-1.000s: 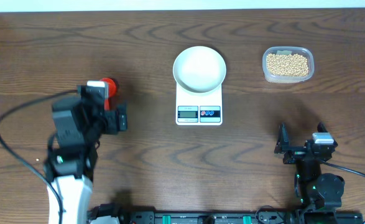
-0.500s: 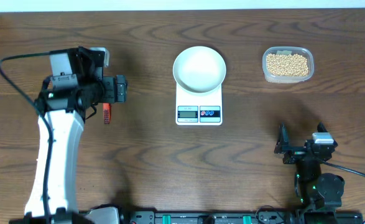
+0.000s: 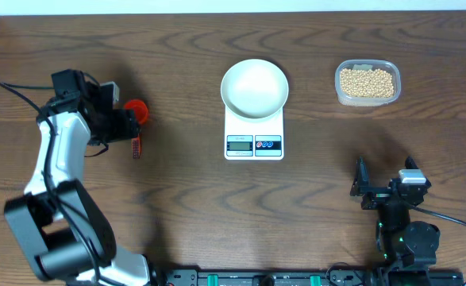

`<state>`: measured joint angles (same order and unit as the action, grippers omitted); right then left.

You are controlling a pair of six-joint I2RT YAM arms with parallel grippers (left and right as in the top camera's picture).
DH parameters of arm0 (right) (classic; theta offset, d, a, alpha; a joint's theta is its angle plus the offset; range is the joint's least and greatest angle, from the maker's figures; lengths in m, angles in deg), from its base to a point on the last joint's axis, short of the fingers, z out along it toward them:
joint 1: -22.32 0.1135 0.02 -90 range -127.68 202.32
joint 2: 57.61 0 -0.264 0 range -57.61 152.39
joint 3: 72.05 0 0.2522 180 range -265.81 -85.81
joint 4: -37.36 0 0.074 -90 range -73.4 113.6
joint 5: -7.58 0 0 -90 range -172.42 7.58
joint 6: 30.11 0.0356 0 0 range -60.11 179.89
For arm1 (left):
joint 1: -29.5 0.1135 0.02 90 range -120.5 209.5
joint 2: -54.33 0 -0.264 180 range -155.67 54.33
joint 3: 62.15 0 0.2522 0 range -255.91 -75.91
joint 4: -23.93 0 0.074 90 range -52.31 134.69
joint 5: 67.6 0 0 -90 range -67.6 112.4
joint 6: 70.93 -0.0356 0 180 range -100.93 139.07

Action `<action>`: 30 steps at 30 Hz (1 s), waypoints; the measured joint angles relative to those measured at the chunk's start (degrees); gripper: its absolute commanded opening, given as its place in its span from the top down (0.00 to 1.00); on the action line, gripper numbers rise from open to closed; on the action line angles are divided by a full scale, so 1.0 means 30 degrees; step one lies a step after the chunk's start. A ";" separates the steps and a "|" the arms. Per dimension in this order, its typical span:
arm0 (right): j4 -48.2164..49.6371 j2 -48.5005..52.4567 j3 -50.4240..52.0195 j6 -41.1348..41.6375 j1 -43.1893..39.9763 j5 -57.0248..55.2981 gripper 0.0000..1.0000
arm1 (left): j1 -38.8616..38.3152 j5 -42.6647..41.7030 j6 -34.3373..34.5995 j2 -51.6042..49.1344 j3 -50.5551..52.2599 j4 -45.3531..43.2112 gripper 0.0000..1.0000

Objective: Scoop item into bowl and weigh 50g on scale
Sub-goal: 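Reach the left gripper to the red scoop and grasp its bowl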

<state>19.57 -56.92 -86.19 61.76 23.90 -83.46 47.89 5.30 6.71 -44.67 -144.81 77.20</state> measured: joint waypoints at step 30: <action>0.0000 0.0000 0.0000 0.0000 0.0000 0.0000 0.01 | 0.1231 -0.3781 -0.3220 -0.4036 -0.0022 -0.3381 0.36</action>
<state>19.57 -56.92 -86.19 61.76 23.90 -83.46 51.59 -6.04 -2.96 -56.78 -144.88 67.06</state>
